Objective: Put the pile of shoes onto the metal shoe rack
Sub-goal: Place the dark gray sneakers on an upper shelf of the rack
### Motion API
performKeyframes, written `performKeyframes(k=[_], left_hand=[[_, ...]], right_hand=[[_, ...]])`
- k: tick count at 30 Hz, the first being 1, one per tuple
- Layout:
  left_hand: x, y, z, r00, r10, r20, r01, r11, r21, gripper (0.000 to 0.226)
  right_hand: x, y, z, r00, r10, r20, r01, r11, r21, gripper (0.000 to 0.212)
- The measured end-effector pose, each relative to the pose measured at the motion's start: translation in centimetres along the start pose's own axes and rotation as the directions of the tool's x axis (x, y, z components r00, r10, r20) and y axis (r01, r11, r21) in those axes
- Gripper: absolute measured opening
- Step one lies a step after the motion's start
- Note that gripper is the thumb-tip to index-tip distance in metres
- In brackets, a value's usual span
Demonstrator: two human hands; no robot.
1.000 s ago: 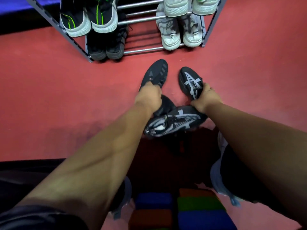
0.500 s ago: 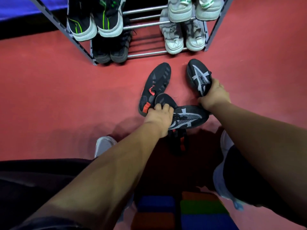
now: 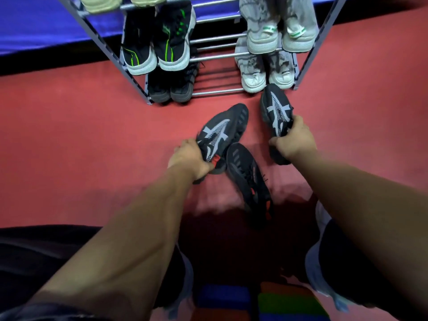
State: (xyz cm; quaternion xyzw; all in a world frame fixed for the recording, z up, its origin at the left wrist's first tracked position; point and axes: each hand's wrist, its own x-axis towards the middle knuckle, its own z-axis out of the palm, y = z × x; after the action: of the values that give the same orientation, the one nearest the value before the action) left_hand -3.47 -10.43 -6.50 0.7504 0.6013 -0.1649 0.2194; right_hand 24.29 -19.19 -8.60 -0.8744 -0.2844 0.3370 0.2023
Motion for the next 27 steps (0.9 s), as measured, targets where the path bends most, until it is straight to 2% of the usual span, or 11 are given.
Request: performKeyframes(k=[2, 5, 8, 13, 16, 20, 23, 27], left_hand=[[0.0, -0.7, 1.3, 0.994, -0.107, -0.025, 0.106, 0.994, -0.041, 0.101], [-0.1, -1.1, 3.6, 0.978, -0.187, 0.092, 0.199, 0.97, -0.14, 0.113], [-0.5, -1.2, 5.3, 0.958, -0.235, 0.163, 0.273, 0.922, -0.274, 0.114], [-1.0, -1.1, 5.9, 0.912, -0.277, 0.303, 0.39, 0.815, -0.428, 0.123], [0.1, -1.6, 6.1, 0.906, -0.287, 0.31, 0.413, 0.758, -0.505, 0.132], [-0.9, -1.1, 2.8, 0.904, -0.246, 0.348, 0.411, 0.725, -0.553, 0.081], [-1.7, -1.0, -1.2, 0.885, -0.25, 0.393, 0.444, 0.706, -0.551, 0.071], [-3.3, -1.1, -8.4, 0.912, -0.239, 0.334, 0.38, 0.801, -0.463, 0.062]], right_hand=[[-1.4, -0.7, 1.4, 0.996, -0.073, 0.052, 0.074, 0.997, -0.017, 0.089], [-3.5, -1.8, 4.0, 0.977, -0.146, 0.154, 0.154, 0.987, -0.037, 0.091], [-4.9, -2.5, 6.4, 0.947, -0.207, 0.244, 0.252, 0.952, -0.172, 0.101], [-5.7, -1.6, 7.9, 0.934, -0.158, 0.319, 0.27, 0.899, -0.346, 0.115], [-5.6, -1.4, 7.7, 0.917, -0.145, 0.372, 0.273, 0.908, -0.319, 0.117], [-6.0, -3.4, 6.7, 0.933, -0.157, 0.323, 0.255, 0.922, -0.29, 0.114], [-6.7, -5.6, 4.9, 0.947, -0.181, 0.265, 0.266, 0.904, -0.336, 0.105], [-8.0, -10.2, 1.3, 0.936, -0.261, 0.236, 0.328, 0.891, -0.314, 0.071]])
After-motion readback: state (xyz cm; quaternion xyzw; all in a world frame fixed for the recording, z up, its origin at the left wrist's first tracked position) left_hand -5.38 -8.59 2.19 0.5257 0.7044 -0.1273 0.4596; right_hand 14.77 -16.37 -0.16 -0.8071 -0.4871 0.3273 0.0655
